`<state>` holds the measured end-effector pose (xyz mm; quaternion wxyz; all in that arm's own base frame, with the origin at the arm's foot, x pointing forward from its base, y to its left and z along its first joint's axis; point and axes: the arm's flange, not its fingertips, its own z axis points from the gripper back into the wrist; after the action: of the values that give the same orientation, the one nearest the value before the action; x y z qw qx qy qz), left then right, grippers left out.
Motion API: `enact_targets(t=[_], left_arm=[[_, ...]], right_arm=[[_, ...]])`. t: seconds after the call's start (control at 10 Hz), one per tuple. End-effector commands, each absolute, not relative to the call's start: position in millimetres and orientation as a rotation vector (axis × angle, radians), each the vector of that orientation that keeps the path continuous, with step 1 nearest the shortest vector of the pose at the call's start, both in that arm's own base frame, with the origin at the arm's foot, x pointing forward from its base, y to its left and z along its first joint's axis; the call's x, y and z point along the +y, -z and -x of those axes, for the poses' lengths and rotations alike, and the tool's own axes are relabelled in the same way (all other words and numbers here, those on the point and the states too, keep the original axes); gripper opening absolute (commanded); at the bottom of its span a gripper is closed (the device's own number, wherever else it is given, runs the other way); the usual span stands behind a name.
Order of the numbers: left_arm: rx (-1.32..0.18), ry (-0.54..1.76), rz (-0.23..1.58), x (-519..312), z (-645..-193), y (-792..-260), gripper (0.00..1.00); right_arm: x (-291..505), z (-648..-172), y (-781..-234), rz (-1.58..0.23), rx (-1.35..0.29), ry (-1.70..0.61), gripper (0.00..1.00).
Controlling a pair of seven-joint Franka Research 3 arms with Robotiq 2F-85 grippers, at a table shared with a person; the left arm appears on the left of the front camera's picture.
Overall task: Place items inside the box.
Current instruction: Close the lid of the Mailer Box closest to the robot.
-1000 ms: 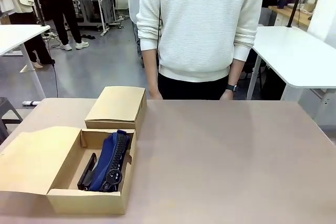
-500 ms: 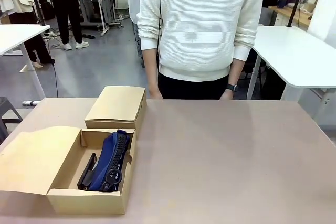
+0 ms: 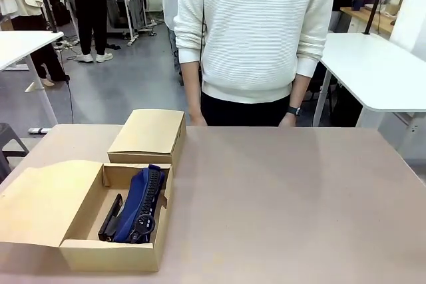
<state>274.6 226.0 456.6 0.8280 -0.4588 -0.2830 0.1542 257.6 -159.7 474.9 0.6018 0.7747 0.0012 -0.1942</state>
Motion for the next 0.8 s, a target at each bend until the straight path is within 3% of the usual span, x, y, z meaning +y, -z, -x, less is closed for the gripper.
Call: enact_targets(t=[0.0, 0.6, 0.7], left_arm=[[-0.625, -0.312, 0.989, 224.8, -275.1, -456.8, 1.00], [-0.601, -0.327, 0.974, 226.0, -274.6, -456.6, 1.00], [-0.825, -0.154, 0.932, 220.9, -273.9, -469.6, 1.00]], right_arm=[[-159.8, -259.7, -481.7, -1.815, 0.006, 0.458, 1.00], [-159.8, -259.7, -481.7, -1.815, 0.006, 0.458, 1.00], [-159.8, -259.7, -481.7, -1.815, 0.006, 0.458, 1.00]])
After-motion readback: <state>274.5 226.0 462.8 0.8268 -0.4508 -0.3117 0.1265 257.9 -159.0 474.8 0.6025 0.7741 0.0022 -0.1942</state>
